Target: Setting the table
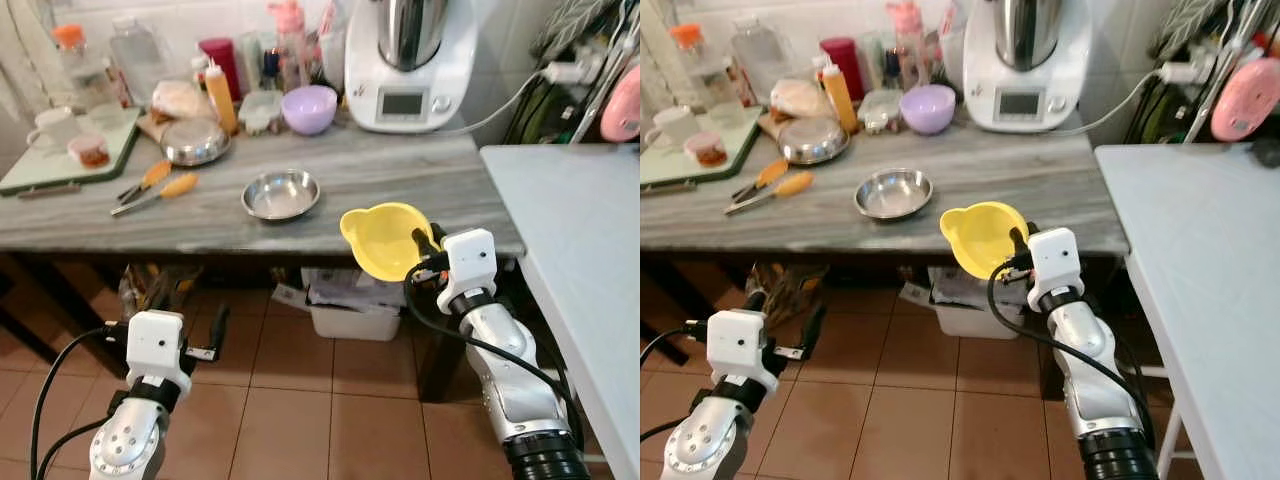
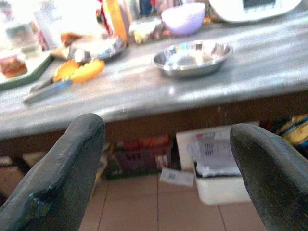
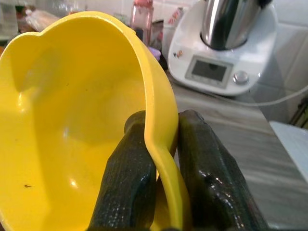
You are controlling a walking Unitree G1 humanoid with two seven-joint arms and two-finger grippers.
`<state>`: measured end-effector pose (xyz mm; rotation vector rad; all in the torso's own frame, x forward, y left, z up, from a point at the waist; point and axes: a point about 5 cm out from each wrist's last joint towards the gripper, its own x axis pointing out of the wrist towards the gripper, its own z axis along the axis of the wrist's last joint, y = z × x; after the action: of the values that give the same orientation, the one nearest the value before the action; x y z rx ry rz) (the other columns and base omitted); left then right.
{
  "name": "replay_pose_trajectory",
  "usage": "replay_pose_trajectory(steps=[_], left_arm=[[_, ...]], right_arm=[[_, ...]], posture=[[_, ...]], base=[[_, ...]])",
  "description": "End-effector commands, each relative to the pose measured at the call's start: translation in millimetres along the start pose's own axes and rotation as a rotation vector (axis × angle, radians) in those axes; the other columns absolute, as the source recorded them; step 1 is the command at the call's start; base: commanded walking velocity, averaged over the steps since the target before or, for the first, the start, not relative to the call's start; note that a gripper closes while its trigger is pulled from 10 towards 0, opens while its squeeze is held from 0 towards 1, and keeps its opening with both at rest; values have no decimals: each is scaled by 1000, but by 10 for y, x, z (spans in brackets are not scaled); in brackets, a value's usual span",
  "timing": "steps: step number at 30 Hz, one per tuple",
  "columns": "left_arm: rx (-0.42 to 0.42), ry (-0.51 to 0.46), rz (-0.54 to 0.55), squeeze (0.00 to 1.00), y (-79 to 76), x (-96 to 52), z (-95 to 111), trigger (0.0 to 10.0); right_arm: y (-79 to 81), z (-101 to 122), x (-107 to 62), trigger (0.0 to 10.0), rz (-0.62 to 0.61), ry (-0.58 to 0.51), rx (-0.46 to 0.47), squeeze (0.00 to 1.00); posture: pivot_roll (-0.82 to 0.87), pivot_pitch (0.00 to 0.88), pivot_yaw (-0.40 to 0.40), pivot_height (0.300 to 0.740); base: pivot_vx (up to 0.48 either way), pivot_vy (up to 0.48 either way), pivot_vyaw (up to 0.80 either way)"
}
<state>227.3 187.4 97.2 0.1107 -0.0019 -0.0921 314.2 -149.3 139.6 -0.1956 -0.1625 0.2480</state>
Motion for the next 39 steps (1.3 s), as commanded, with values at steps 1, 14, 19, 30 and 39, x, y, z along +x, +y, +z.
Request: replay_pose_trajectory(steps=[1, 14, 19, 30, 39], left_arm=[[20, 25, 14, 0, 63, -10, -45, 10000], [10, 2, 5, 0, 33, 54, 16, 10000], [11, -15, 17, 0, 40, 56, 62, 10000], [24, 7, 110, 0, 97, -125, -7, 10000], [38, -2, 178, 0, 131, -80, 17, 10000]], right_arm=[[85, 59, 32, 10000, 19, -22, 19, 0], [104, 157, 14, 10000, 18, -56, 14, 0], [152, 224, -20, 10000, 27, -79, 19, 0], [255, 150, -349, 10000, 28, -21, 86, 0], [182, 95, -474, 10000, 1, 19, 92, 0]], posture=[[-128, 43, 82, 740], [-138, 49, 91, 740], [-141, 47, 90, 740], [-150, 54, 95, 740], [-154, 56, 97, 740]], base=[[315, 0, 0], [323, 0, 0], [306, 0, 0], [80, 0, 0], [0, 0, 0]])
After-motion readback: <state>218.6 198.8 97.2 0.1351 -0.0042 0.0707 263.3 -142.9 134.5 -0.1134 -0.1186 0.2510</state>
